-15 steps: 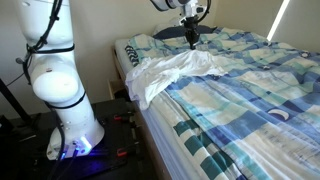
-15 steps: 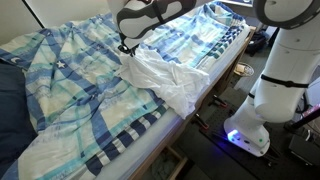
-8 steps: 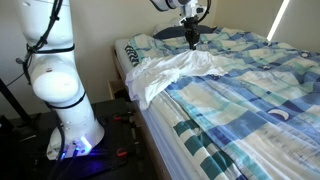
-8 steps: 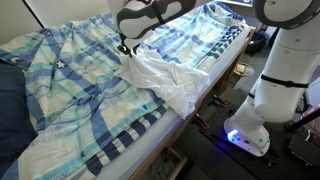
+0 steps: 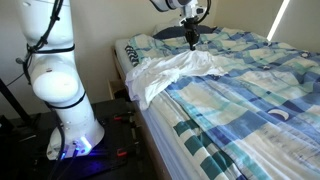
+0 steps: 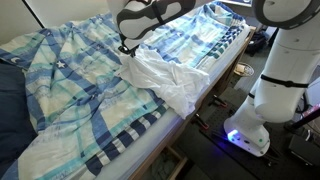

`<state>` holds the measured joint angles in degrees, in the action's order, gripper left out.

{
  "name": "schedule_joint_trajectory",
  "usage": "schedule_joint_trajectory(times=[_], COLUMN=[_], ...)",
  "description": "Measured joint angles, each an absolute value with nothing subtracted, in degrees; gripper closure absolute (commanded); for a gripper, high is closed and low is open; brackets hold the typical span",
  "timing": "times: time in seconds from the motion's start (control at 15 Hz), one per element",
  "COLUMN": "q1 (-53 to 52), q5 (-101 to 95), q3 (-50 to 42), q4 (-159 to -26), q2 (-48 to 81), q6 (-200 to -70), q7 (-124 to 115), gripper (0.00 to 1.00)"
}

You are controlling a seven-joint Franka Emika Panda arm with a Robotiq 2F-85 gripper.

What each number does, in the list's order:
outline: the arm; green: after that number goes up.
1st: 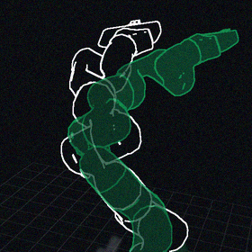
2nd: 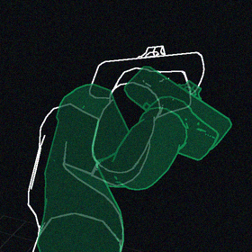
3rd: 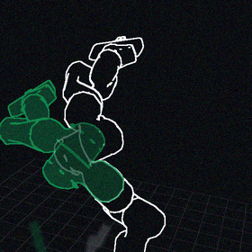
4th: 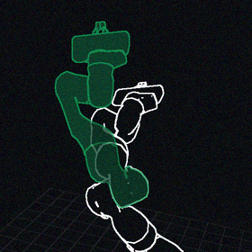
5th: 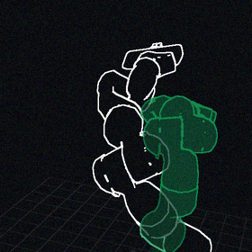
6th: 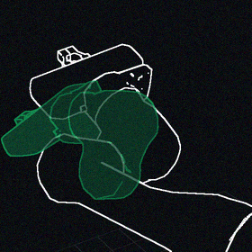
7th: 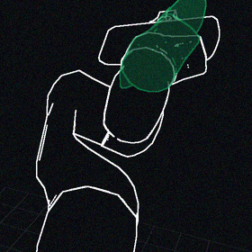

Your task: Fold the white t-sheet on the bed

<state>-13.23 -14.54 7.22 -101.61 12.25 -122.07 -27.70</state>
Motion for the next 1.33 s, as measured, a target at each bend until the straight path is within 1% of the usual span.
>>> schedule_joint_trajectory(times=[0.07, 0.2, 0.27, 0.87, 1.33], q1=[-13.23, -13.23, -13.23, -13.26, -13.34], q5=[-14.54, -14.54, -14.53, -14.53, -14.57], q3=[7.22, 7.22, 7.22, 7.22, 7.23], q4=[-101.61, -101.61, -101.61, -101.57, -101.51], q2=[12.29, 12.36, 12.39, 12.04, 6.83], q6=[-122.07, -122.07, -122.07, -122.07, -122.02], q7=[-27.70, -27.70, -27.70, -27.70, -27.70], gripper=[1.00, 0.99, 1.00, 1.00, 1.00])
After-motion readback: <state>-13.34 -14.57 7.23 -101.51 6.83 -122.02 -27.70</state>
